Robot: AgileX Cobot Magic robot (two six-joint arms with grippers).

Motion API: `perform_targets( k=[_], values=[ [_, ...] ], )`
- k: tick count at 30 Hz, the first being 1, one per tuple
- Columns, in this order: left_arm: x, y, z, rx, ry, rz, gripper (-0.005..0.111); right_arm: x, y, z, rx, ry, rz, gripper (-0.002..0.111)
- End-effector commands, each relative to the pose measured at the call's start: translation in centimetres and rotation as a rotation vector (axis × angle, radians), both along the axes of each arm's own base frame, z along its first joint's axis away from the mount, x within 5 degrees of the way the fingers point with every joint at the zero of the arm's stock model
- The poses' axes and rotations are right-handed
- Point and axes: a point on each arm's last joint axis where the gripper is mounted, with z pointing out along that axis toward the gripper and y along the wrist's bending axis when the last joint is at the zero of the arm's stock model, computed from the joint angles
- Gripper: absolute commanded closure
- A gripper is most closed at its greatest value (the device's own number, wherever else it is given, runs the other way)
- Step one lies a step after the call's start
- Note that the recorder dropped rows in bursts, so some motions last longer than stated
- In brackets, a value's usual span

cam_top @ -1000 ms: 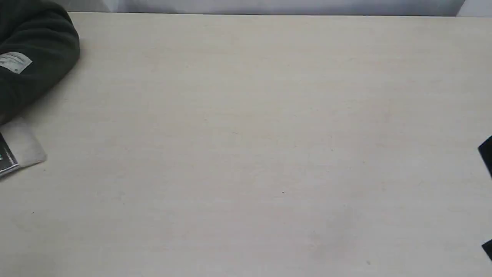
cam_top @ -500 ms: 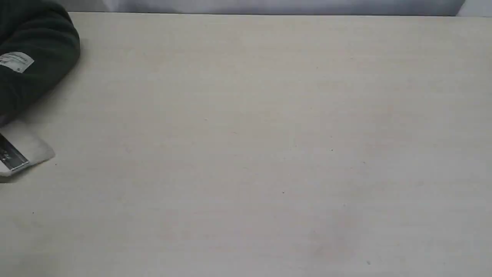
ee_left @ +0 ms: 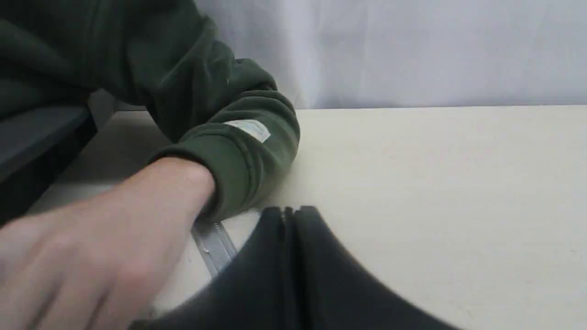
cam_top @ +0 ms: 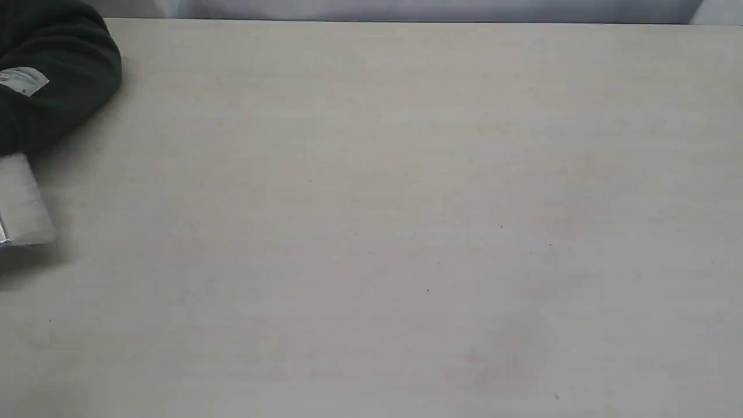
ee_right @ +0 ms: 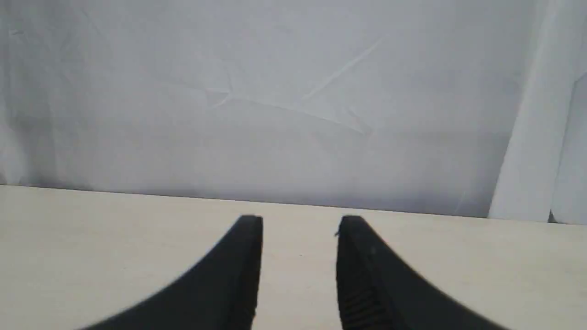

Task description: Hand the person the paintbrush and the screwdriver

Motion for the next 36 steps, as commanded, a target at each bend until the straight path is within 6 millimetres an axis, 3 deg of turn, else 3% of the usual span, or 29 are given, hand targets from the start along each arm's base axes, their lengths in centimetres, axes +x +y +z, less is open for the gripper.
perform_targets(
  k=[1, 36],
  values=[
    [0.01, -0.06, 0.06, -0.004, -0.013, -0.009, 0.107, -0.04, -0.01, -0.07, -0.012, -0.003, -0.004, 0.078],
    [0.01, -0.06, 0.04, -0.006, -0.011, -0.009, 0.107, -0.04, -0.50, 0.02, -0.007, -0.012, -0.058, 0.078]
  ],
)
